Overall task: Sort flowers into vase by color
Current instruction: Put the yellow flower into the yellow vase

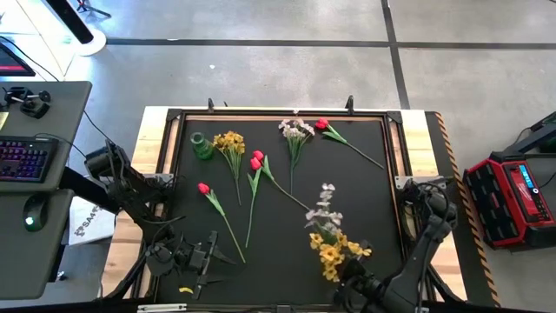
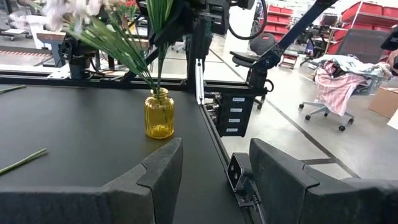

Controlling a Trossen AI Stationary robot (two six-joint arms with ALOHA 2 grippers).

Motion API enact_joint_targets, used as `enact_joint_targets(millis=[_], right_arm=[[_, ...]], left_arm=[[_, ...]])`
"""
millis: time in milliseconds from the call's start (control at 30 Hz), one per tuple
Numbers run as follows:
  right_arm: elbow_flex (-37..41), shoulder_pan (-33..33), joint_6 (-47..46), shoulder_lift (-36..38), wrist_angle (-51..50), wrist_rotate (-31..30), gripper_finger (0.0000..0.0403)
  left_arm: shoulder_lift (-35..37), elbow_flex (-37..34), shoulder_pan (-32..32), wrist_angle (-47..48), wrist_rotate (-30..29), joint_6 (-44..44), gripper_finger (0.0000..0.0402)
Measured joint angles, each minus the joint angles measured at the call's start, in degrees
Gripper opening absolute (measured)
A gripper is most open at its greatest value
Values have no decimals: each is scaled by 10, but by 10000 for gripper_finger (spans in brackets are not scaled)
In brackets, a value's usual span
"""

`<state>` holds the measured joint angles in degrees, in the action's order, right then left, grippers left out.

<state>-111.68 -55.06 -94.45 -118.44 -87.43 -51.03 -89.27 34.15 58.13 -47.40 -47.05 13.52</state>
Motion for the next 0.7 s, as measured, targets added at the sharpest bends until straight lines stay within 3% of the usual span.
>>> enact_joint_targets(millis=[233, 500, 700], right_arm=[[0, 8, 0, -2, 3, 27, 33], [0, 7, 0, -3, 13, 50, 144], [0, 8, -23, 2, 13, 121, 198]], left_arm=[[0, 0, 0, 0, 0, 0, 173], [0, 0, 0, 0, 0, 1, 173], [0, 0, 0, 0, 0, 5, 173]])
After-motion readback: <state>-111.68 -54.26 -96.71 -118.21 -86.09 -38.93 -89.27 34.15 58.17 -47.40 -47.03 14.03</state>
